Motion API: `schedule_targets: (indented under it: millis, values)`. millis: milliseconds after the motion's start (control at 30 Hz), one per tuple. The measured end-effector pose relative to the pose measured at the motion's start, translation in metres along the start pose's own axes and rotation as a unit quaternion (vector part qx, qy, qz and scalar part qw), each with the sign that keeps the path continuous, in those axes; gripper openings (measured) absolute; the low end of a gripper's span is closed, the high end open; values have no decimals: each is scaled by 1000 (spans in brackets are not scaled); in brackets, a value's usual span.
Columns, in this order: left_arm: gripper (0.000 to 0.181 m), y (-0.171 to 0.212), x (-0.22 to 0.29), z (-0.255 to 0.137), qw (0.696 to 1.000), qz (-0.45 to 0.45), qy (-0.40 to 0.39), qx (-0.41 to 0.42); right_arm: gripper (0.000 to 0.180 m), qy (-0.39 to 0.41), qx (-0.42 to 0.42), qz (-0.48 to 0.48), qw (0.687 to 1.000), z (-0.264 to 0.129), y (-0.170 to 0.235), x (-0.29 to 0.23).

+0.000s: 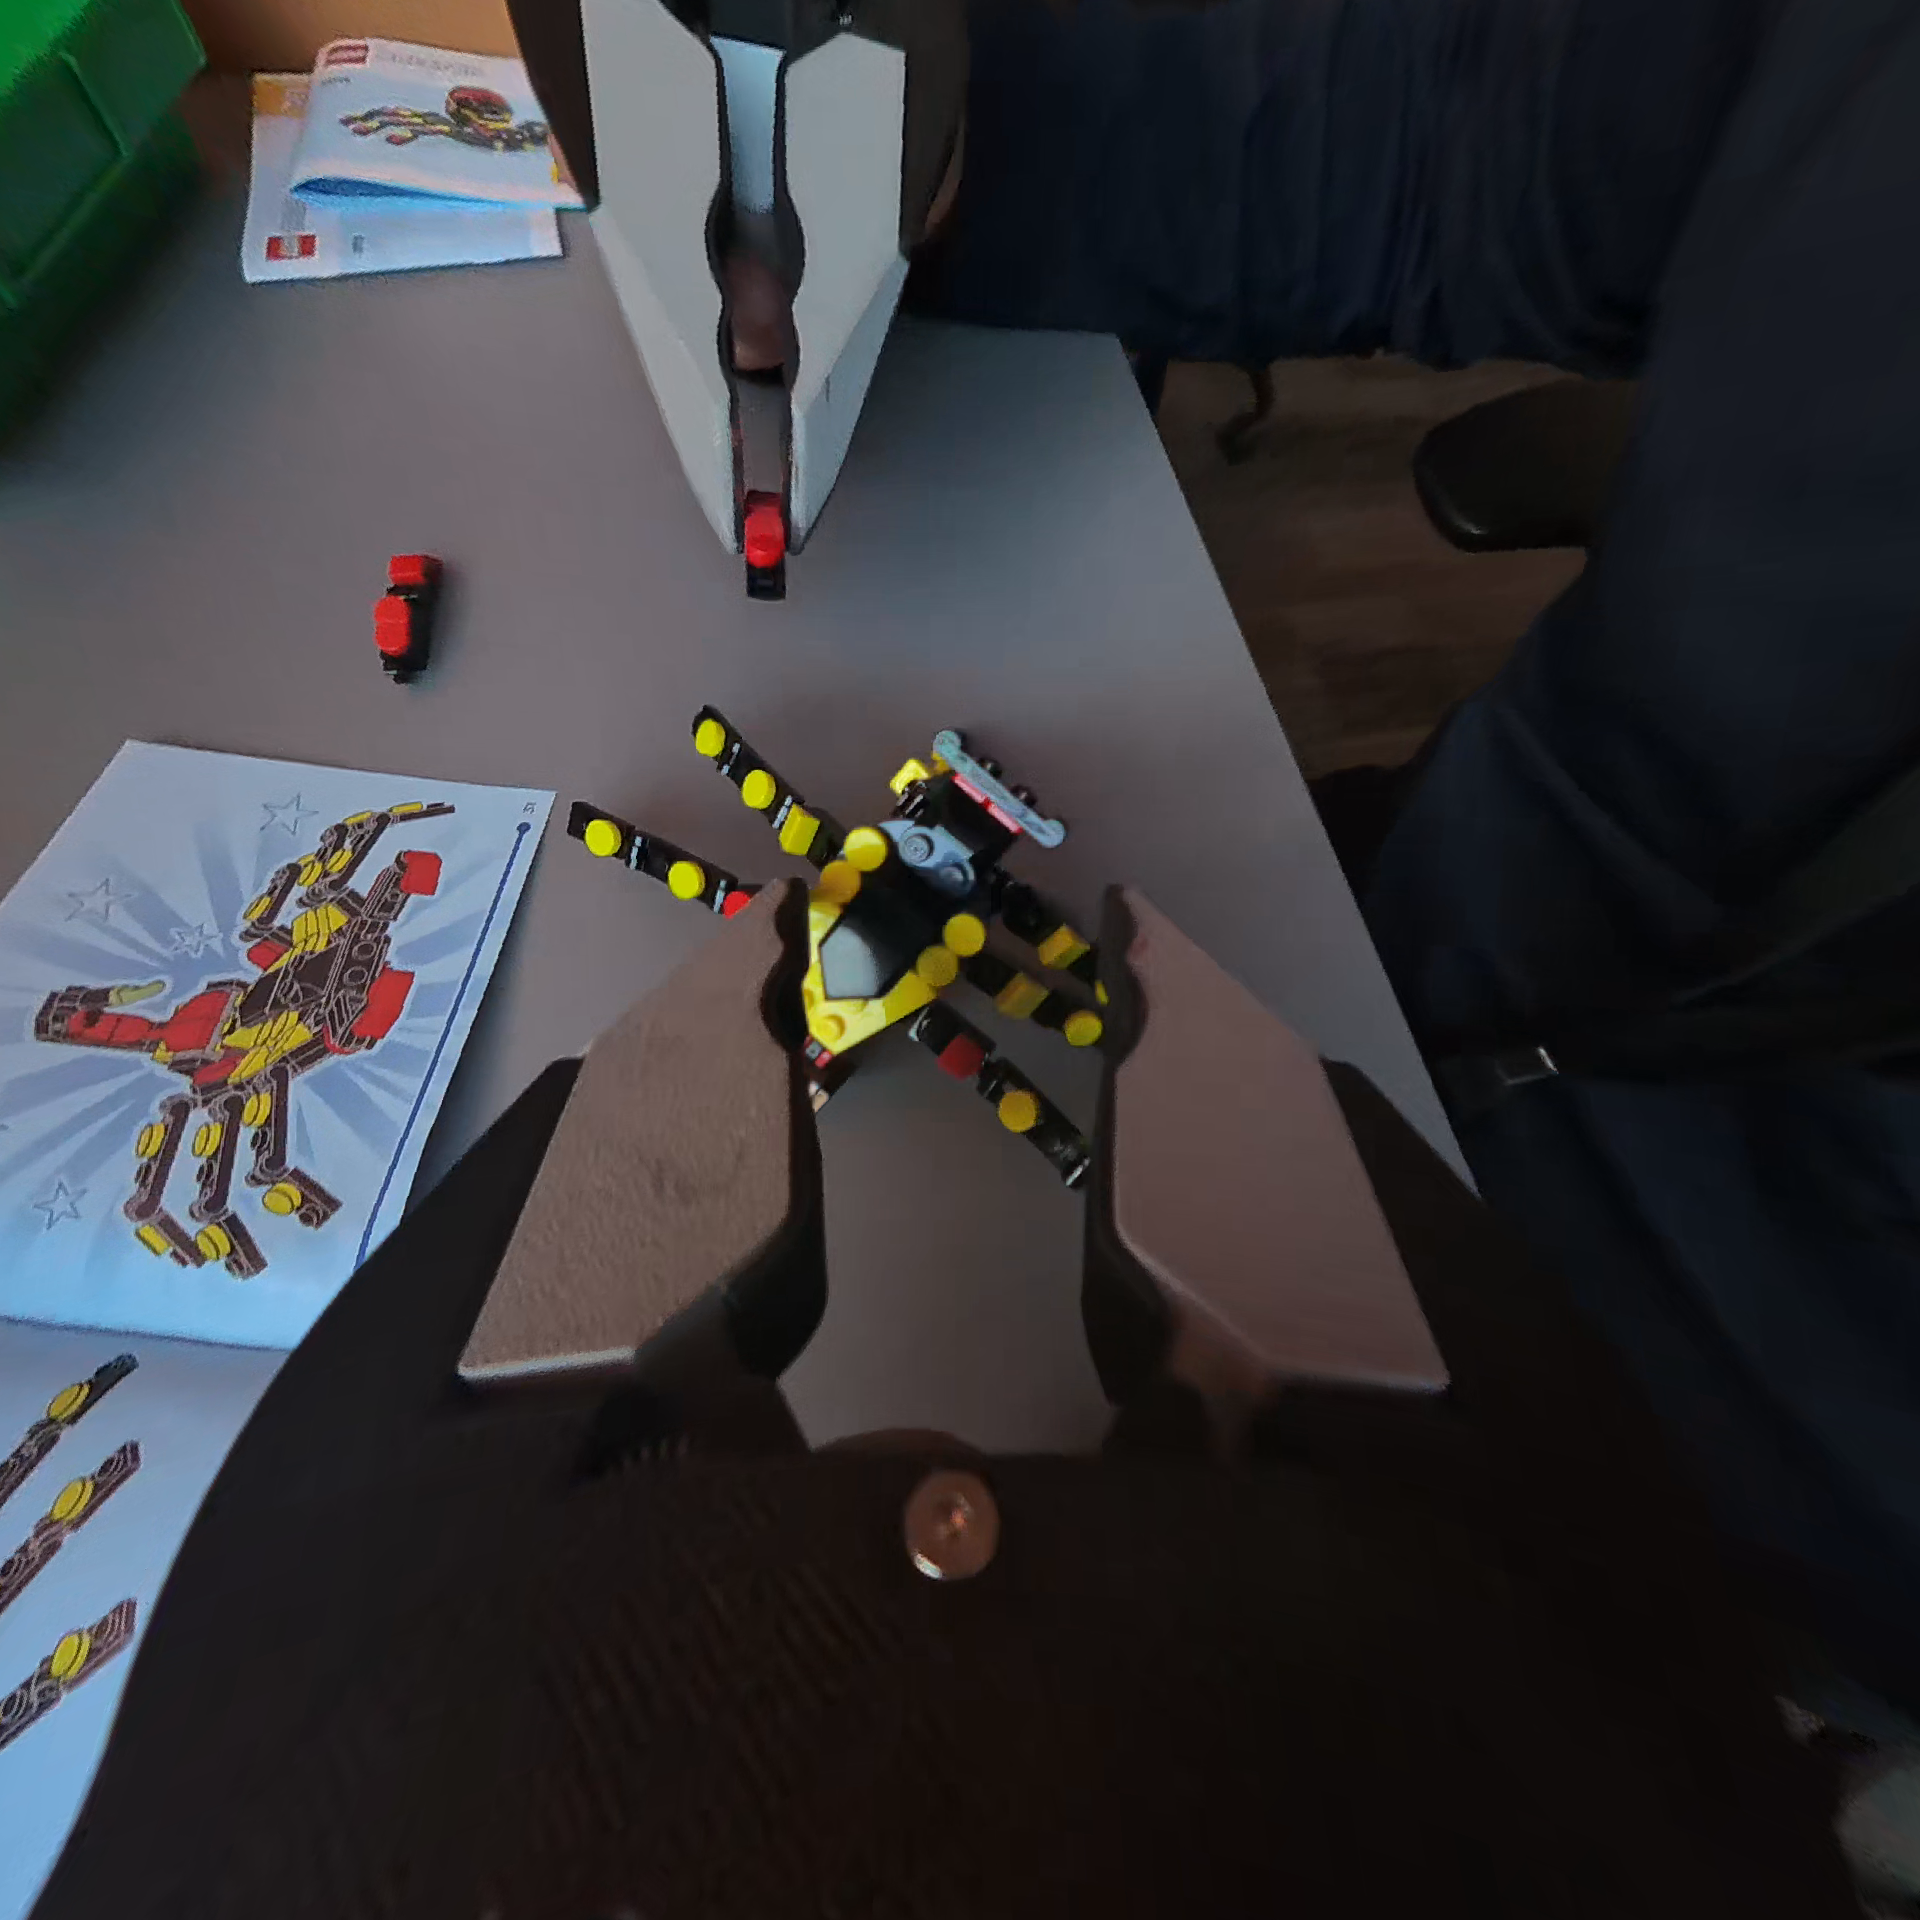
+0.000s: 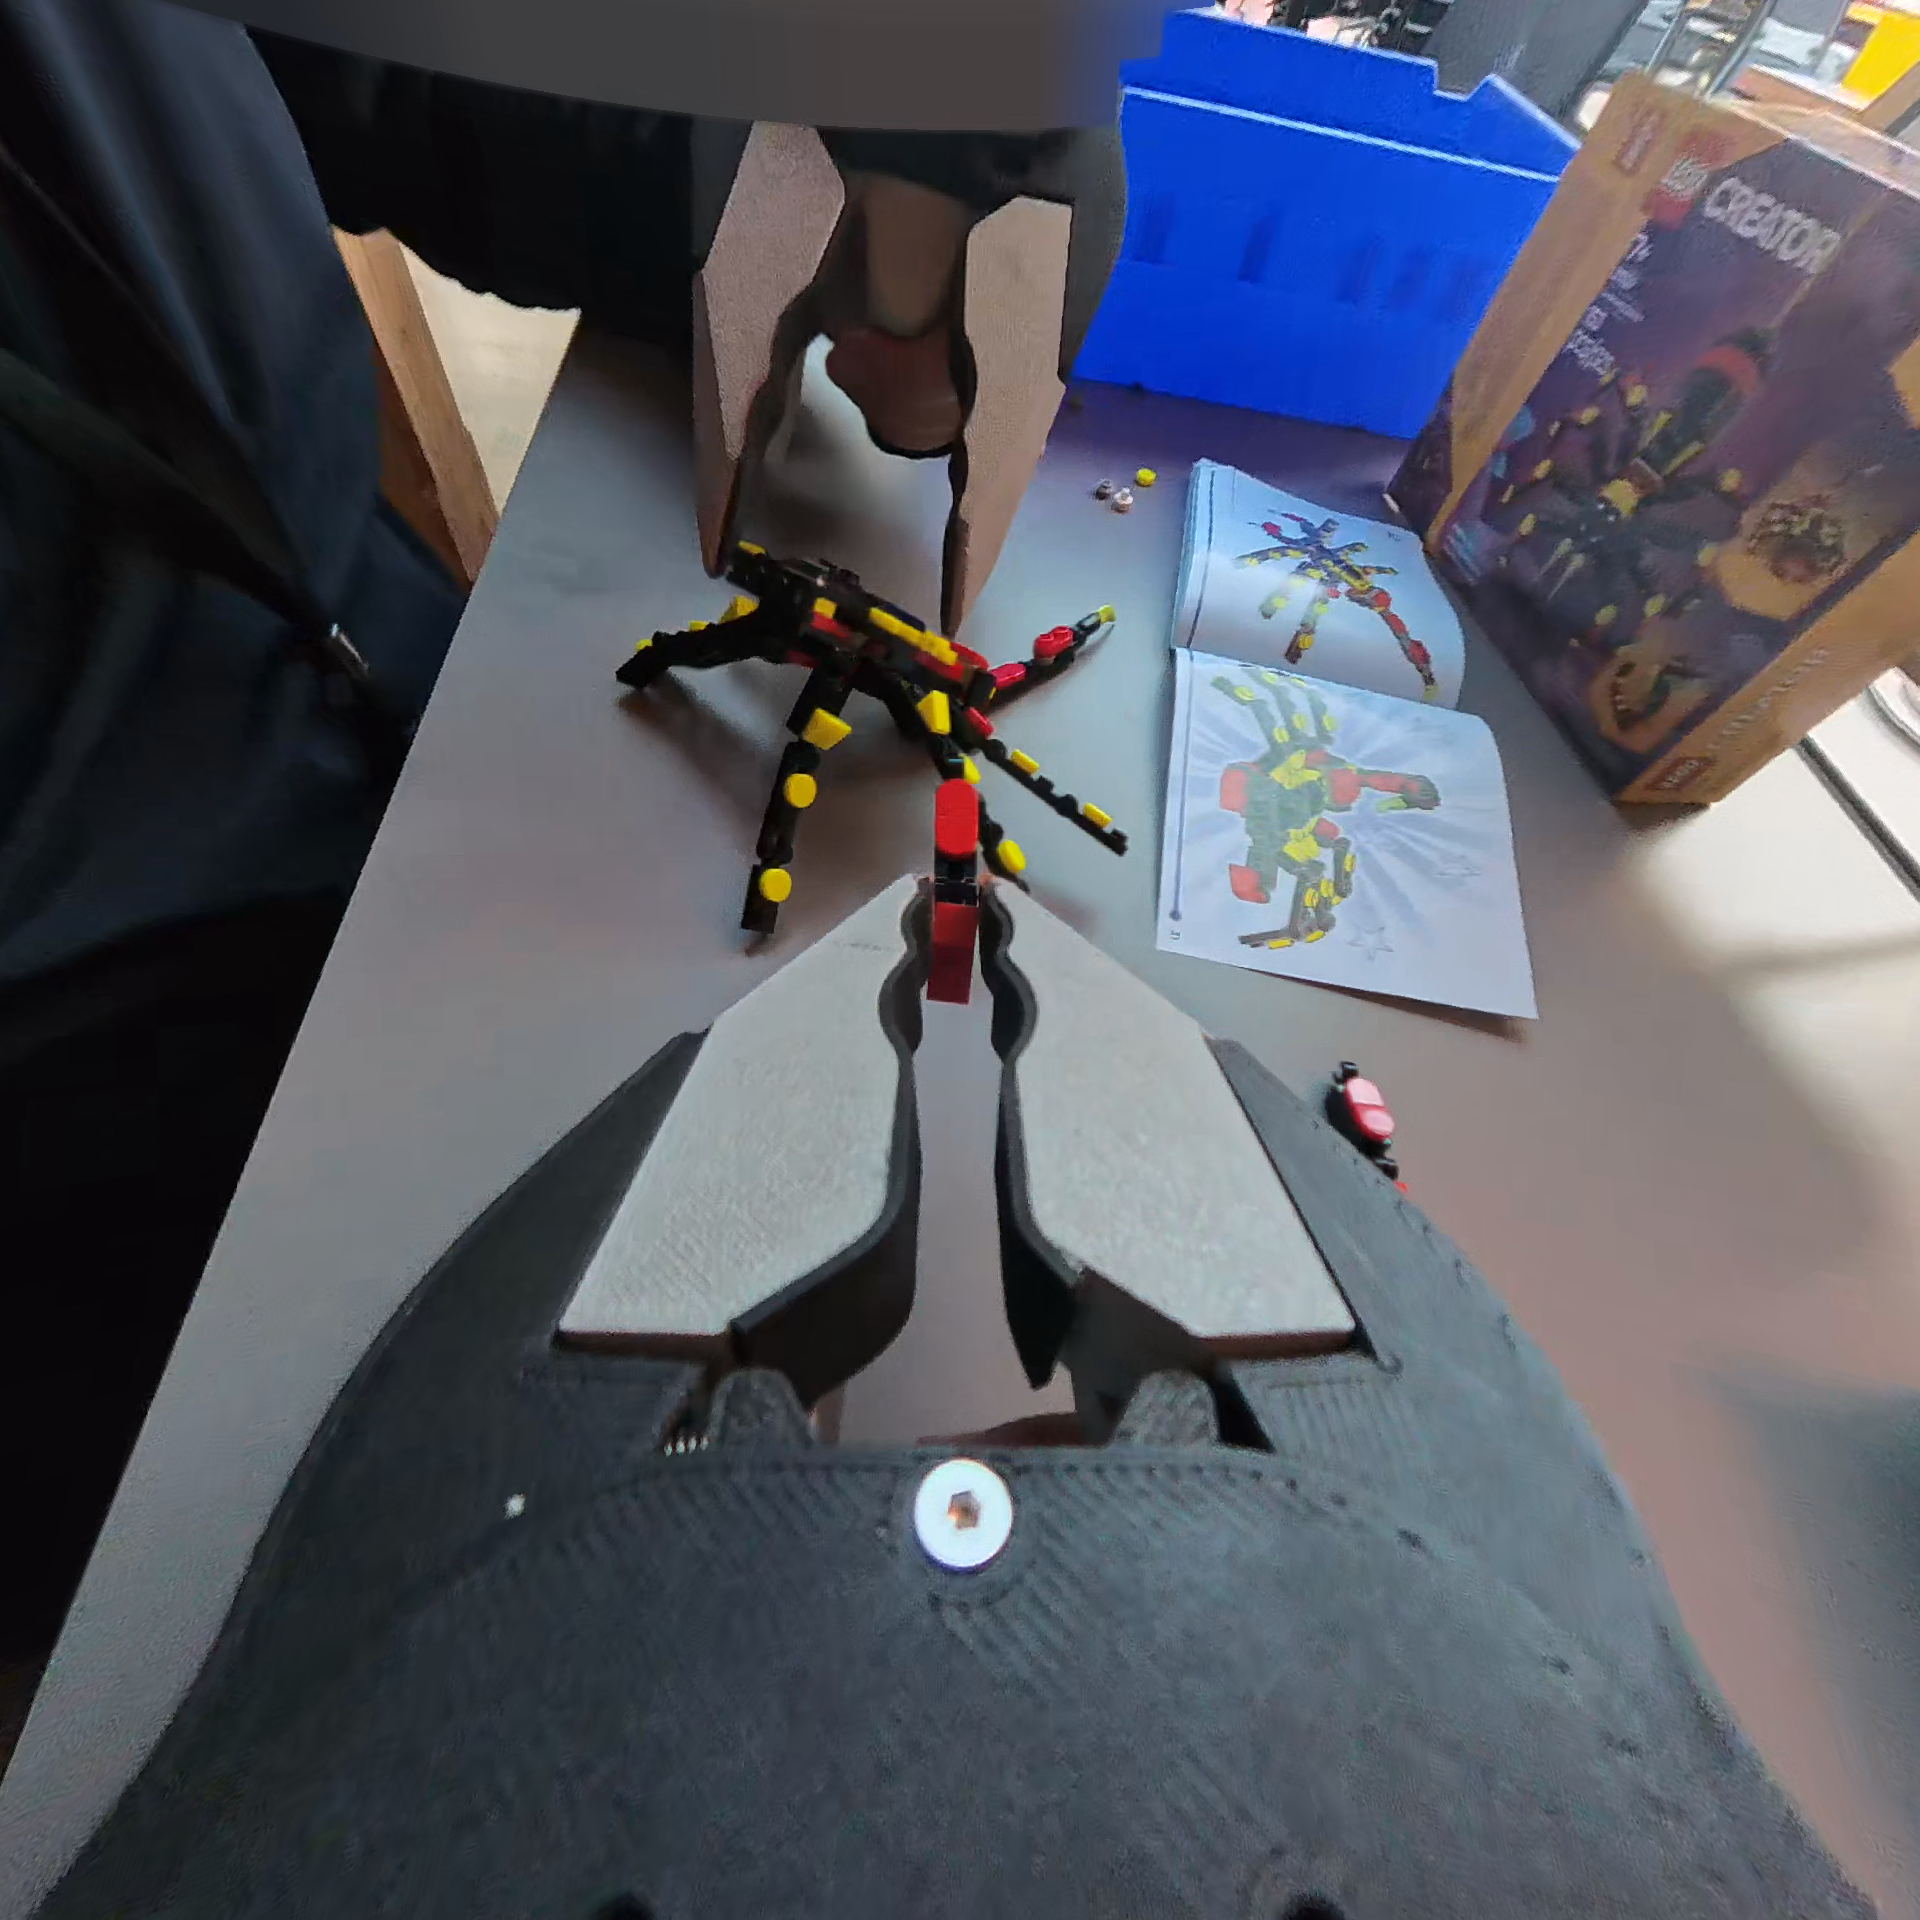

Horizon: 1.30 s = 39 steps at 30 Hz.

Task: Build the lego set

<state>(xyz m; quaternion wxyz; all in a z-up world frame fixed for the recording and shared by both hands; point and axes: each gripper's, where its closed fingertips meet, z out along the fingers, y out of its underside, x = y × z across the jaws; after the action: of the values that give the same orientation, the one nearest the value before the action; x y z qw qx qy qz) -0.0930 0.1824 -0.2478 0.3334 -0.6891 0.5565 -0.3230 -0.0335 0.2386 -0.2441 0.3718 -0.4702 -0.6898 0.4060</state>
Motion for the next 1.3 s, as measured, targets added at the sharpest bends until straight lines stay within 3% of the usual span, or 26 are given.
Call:
schedule_targets:
  millis: [500, 700, 900, 1100, 1300]
  values:
    - [48, -4, 3, 23, 994, 93, -48, -42, 5, 8, 3, 11, 1000, -2, -1, 1]
    - [44, -9, 1, 28, 994, 86, -59, -36, 5, -36, 22, 131, 991, -8, -2, 5]
    - [45, -8, -7, 26, 996, 52, -70, -27, 5, -113, 102, 251, 956, -25, -17, 7]
    - [49, -24, -4, 14, 999, 19, -35, 26, 5, -113, 89, 178, 973, -20, -20, -4]
    - [58, -4, -7, -19, 997, 56, -51, -26, 5, -99, 89, 123, 983, -17, -23, -10]
